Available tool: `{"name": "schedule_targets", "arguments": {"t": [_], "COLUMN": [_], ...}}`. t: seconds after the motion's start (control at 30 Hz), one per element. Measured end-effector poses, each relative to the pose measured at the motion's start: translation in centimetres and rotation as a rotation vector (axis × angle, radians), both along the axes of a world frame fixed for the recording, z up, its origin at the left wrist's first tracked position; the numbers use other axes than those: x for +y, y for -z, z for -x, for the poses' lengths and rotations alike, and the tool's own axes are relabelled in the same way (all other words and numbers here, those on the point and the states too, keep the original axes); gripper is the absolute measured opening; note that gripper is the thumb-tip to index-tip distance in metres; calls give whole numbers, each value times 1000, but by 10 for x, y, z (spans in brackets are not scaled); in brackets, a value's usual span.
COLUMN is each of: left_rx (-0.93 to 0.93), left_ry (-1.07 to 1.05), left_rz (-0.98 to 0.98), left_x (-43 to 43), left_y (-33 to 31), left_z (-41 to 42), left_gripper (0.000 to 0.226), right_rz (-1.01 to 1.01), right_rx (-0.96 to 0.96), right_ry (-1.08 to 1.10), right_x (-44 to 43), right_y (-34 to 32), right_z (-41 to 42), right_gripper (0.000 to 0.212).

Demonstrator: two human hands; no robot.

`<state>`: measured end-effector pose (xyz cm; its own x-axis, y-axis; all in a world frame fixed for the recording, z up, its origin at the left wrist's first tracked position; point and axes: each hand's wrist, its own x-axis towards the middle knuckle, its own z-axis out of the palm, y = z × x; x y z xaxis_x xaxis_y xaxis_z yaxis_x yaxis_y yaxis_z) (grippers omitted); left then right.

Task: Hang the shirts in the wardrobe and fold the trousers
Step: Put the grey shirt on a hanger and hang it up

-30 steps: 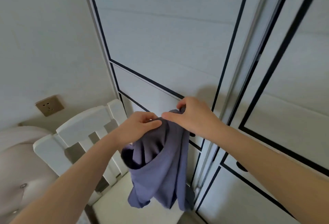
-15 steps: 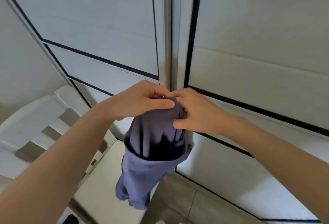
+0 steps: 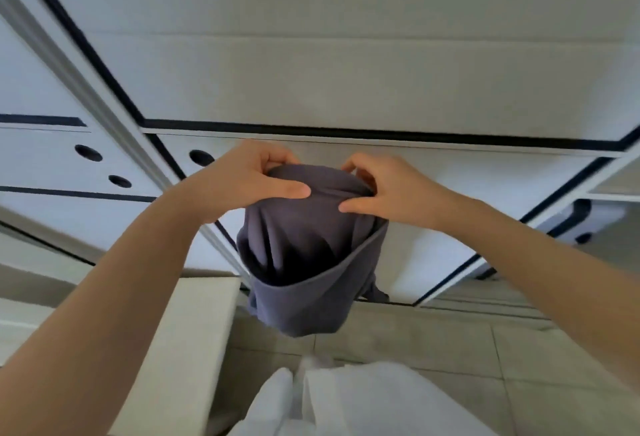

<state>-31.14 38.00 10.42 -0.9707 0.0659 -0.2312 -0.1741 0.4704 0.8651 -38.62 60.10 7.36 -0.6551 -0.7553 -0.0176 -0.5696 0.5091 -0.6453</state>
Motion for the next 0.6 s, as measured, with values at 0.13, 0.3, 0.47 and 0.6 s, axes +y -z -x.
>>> {"name": "schedule_targets", "arguments": {"t": [0.13, 0.3, 0.47, 0.6], "left_rx": [-14, -13, 50, 122], "left_ry": [42, 63, 121, 233], "left_rz": [22, 101, 165, 279], "left_x": [72, 159, 250, 311], "left_y": [18, 44, 75, 97], "left_z": [27, 65, 86, 98], "left_gripper": [19, 26, 31, 38], "right_rz": [-29, -19, -45, -71], "right_rx": [-22, -24, 40, 86], "right_ry": [153, 352, 561, 748], "right_x": [84, 178, 259, 311], "right_y": [11, 22, 38, 55], "right_z": [7, 9, 7, -1], "right_gripper": [20, 14, 14, 21]}}
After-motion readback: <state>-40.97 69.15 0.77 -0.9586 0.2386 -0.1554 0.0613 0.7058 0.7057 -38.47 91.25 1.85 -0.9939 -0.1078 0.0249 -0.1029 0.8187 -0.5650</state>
